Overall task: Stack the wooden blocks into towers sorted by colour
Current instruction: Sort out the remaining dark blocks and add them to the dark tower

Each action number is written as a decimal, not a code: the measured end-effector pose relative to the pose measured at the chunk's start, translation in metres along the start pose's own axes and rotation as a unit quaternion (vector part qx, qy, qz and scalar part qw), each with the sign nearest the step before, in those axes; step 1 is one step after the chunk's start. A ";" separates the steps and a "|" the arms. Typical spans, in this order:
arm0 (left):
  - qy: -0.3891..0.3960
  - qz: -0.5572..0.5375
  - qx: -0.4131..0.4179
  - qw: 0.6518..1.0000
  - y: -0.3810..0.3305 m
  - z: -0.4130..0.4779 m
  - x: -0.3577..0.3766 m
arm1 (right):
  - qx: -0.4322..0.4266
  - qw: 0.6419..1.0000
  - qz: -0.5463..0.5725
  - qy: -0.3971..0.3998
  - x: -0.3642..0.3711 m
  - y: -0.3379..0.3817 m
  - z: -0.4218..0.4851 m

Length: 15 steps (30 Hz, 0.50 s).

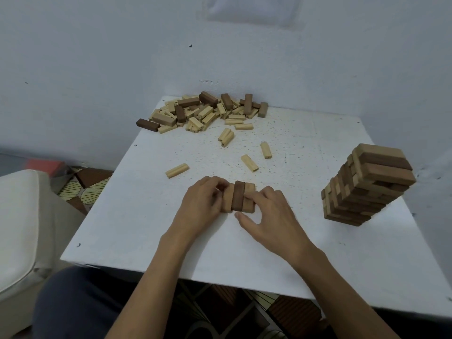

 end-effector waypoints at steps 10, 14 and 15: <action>0.167 0.023 0.029 0.985 0.008 0.007 -0.025 | -0.032 0.993 0.002 0.114 -0.024 -0.031 0.018; 0.201 0.042 0.038 0.978 0.001 0.017 -0.026 | -0.038 0.990 0.047 0.127 -0.022 -0.036 0.026; 0.208 0.041 0.035 0.977 0.000 0.019 -0.026 | -0.040 0.990 0.057 0.126 -0.021 -0.036 0.027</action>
Point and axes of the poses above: each hand's wrist, its own z-axis towards the middle knuckle, its own x-axis out of the palm, y = z × x, the point moved 1 cm from there along z, towards the middle knuckle, and after that the axes turned 13 degrees about -x, right-handed, at the moved point
